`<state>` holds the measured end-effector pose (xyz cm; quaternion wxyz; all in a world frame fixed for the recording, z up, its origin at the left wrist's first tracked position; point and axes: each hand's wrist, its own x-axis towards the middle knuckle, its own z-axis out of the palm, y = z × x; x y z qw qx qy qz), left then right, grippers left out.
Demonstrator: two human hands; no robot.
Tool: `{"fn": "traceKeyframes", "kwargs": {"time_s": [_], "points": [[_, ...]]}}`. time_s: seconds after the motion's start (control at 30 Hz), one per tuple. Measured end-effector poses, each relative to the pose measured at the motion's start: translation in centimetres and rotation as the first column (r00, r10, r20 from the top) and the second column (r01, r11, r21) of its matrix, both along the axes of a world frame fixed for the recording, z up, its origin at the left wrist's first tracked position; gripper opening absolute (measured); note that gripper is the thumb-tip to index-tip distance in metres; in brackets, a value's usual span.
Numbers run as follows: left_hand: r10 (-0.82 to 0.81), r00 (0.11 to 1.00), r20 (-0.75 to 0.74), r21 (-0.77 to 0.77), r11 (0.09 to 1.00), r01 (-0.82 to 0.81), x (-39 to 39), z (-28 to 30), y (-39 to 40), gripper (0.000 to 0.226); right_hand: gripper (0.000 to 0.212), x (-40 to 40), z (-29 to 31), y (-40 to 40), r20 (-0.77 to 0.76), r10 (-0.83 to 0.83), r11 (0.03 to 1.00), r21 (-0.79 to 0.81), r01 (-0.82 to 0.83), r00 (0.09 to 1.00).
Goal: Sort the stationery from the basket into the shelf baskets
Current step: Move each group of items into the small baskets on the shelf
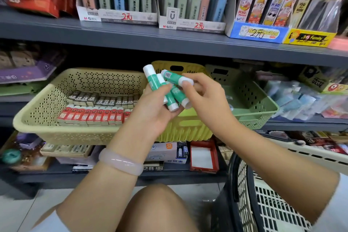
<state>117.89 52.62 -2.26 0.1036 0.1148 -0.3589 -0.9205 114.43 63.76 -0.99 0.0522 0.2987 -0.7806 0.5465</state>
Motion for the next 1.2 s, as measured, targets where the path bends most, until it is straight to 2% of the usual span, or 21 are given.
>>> {"fn": "traceKeyframes", "kwargs": {"time_s": [0.1, 0.17, 0.23, 0.3, 0.37, 0.5, 0.6, 0.77, 0.87, 1.0, 1.1, 1.13, 1.17, 1.2], "points": [[0.069, 0.997, 0.031, 0.031, 0.997, -0.070, 0.1, 0.2, -0.1, 0.024, 0.012, -1.0, 0.5, -0.2, 0.280, 0.026, 0.978, -0.204, 0.033, 0.960], [0.146, 0.987, 0.073, 0.039, 0.988, -0.149, 0.1, 0.4, -0.7, 0.019, 0.014, -2.2, 1.0, 0.2, 0.318, -0.017, 0.973, -0.213, 0.089, 0.948], [0.206, 0.973, 0.104, 0.009, 0.978, -0.208, 0.1, 0.5, -1.7, 0.016, 0.014, -4.1, 1.3, 0.8, 0.246, -0.128, 0.987, -0.063, 0.147, 0.961], [0.236, 0.966, 0.105, -0.027, 0.972, -0.234, 0.2, 0.3, -2.6, 0.014, 0.011, -6.4, 1.3, 1.4, 0.030, -0.230, 0.946, 0.240, 0.217, 0.973], [0.254, 0.962, 0.103, -0.039, 0.967, -0.251, 0.3, 0.1, -3.3, 0.011, 0.019, -8.4, 1.2, 1.5, -0.173, -0.216, 0.809, 0.520, 0.275, 0.961], [0.275, 0.954, 0.119, -0.035, 0.961, -0.273, 0.2, -0.1, -4.3, 0.007, 0.028, -10.8, 1.1, 0.0, -0.275, -0.025, 0.525, 0.814, 0.247, 0.961], [0.250, 0.961, 0.115, -0.058, 0.968, -0.245, 0.0, -0.5, -4.7, 0.008, 0.023, -12.1, 0.9, -1.4, -0.276, 0.110, 0.320, 0.919, 0.229, 0.955], [0.257, 0.962, 0.088, -0.116, 0.962, -0.246, -0.1, -0.5, -5.1, 0.007, 0.024, -13.3, -0.1, -3.4, -0.200, 0.199, 0.138, 0.975, 0.175, 0.959], [0.252, 0.964, 0.087, -0.105, 0.965, -0.242, 0.0, -0.4, -5.1, 0.006, 0.029, -13.3, -0.6, -3.7, -0.132, 0.176, 0.118, 0.987, 0.112, 0.976], [0.250, 0.965, 0.077, -0.097, 0.965, -0.242, 0.0, -0.1, -4.8, 0.006, 0.031, -13.5, -1.1, -3.7, -0.161, 0.178, 0.140, 0.981, 0.137, 0.971], [0.254, 0.964, 0.075, -0.094, 0.964, -0.247, 0.1, 0.0, -4.8, 0.006, 0.048, -13.3, -0.7, -3.3, -0.153, 0.161, 0.145, 0.981, 0.130, 0.975], [0.257, 0.963, 0.078, -0.097, 0.964, -0.249, 0.1, 0.0, -4.8, 0.007, 0.051, -13.0, -0.3, -3.2, -0.178, 0.159, 0.175, 0.973, 0.150, 0.971], [0.261, 0.962, 0.080, -0.099, 0.962, -0.253, 0.1, 0.1, -4.7, 0.007, 0.049, -12.5, 0.2, -3.1, -0.219, 0.157, 0.250, 0.952, 0.175, 0.963], [0.267, 0.960, 0.082, -0.100, 0.961, -0.258, 0.2, 0.0, -4.7, 0.008, 0.042, -12.1, 0.6, -3.1, -0.246, 0.150, 0.379, 0.909, 0.174, 0.958]]}}
